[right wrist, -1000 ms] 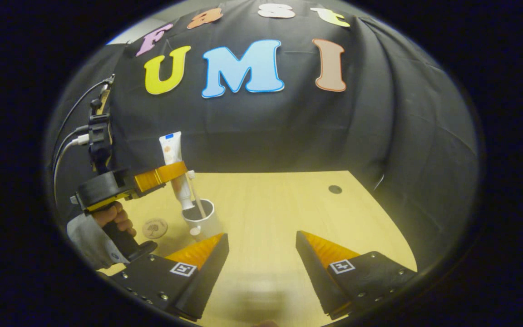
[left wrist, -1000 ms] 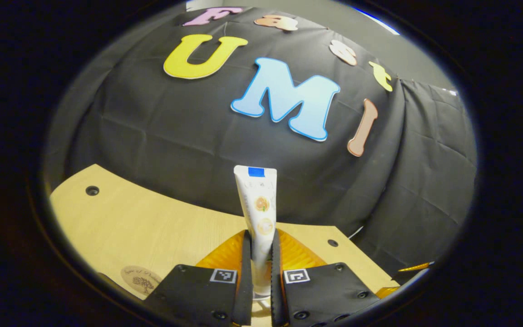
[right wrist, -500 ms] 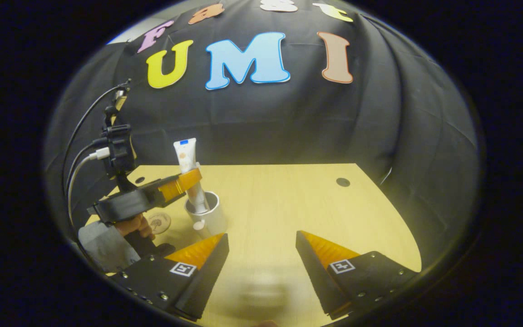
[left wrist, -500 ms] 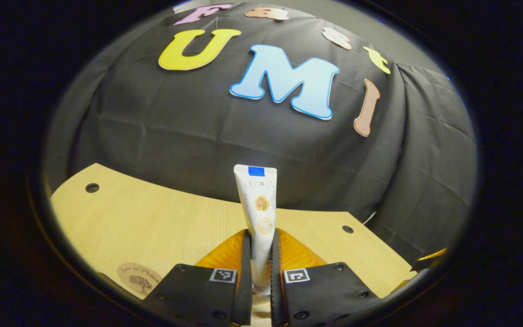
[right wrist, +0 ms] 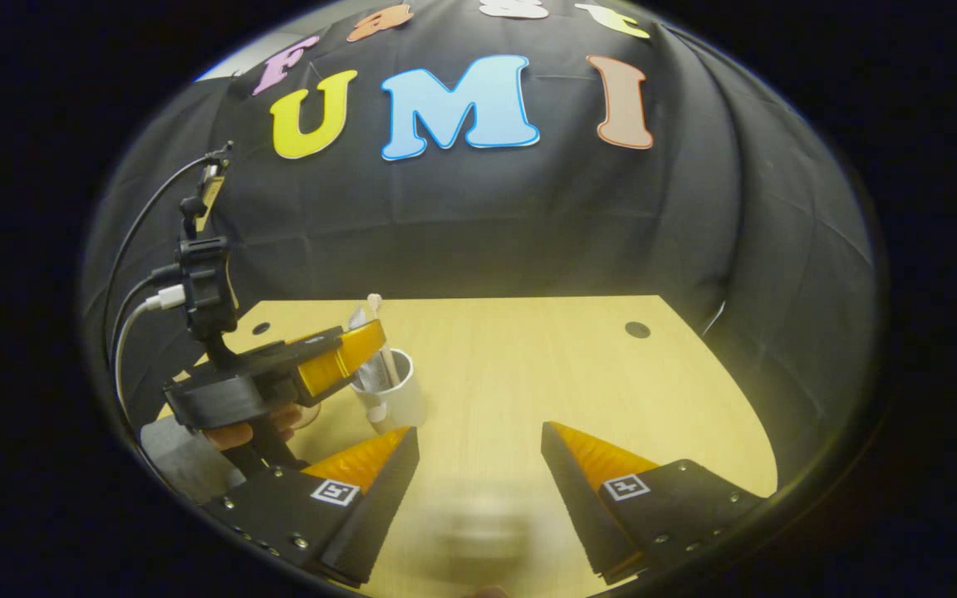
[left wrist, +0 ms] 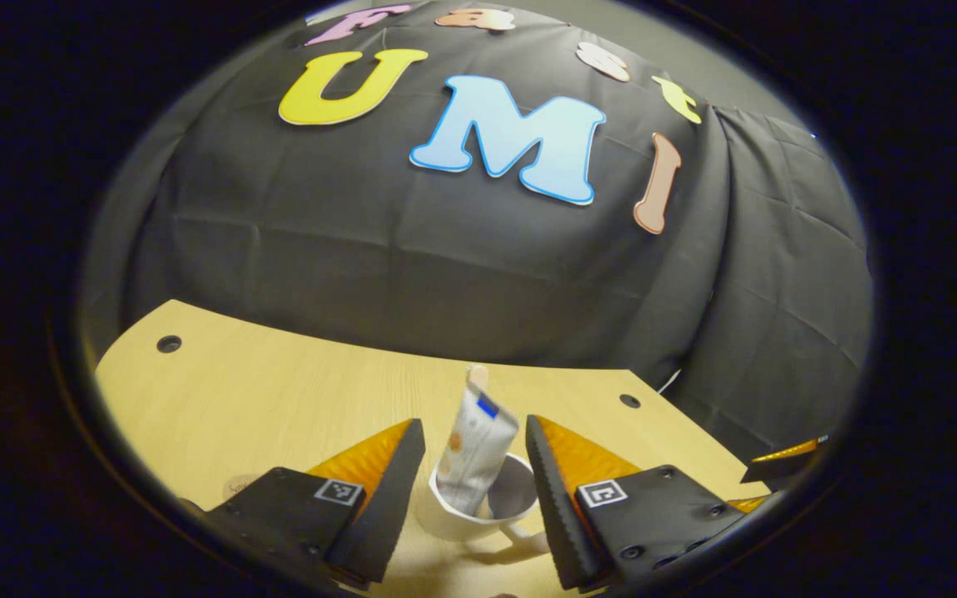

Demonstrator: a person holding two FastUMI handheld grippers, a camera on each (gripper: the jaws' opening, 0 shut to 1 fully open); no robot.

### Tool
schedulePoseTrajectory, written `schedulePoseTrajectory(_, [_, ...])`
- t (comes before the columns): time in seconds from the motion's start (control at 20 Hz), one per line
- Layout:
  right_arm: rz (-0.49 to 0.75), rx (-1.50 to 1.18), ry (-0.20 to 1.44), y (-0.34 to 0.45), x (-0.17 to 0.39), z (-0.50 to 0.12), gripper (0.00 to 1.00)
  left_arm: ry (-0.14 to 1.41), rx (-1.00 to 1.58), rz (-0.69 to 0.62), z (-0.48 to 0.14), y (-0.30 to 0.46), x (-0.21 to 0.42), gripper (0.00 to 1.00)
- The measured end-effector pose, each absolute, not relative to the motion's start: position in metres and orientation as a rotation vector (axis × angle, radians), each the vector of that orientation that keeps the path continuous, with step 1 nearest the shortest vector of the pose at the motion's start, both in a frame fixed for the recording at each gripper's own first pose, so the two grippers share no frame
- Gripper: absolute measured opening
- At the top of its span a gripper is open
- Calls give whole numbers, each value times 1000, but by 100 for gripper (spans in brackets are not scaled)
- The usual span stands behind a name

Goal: Put the toothbrush and toothpaste on the desktop into the cup, then pick up the cup and place it on the coaster on the desktop.

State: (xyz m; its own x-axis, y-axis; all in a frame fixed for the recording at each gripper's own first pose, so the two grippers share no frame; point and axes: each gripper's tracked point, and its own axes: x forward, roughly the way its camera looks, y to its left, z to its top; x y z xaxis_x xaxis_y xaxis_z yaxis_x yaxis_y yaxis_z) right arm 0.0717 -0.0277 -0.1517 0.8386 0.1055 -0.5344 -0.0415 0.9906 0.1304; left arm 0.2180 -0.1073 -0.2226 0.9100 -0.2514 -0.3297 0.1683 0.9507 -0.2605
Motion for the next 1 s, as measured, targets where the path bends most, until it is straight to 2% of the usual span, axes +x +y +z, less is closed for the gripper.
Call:
schedulePoseTrajectory(0.05, [82,114,571,-25,72,-151,90,367,-233,-220,-219,-106,217,81])
schedulePoseTrajectory(0.15, [93,107,569,-19,75,-150,90,358,-232,-216,-212,-100,212,96])
schedulePoseTrajectory(0.2, [99,99,571,-15,76,-150,90,352,-229,-218,-207,-96,209,98])
schedulePoseTrajectory(0.65, [182,76,641,33,102,-165,90,306,-171,-191,-153,-59,177,97])
schedulePoseTrajectory(1.0, [247,1,757,64,113,-194,90,320,-162,-131,-140,-18,145,98])
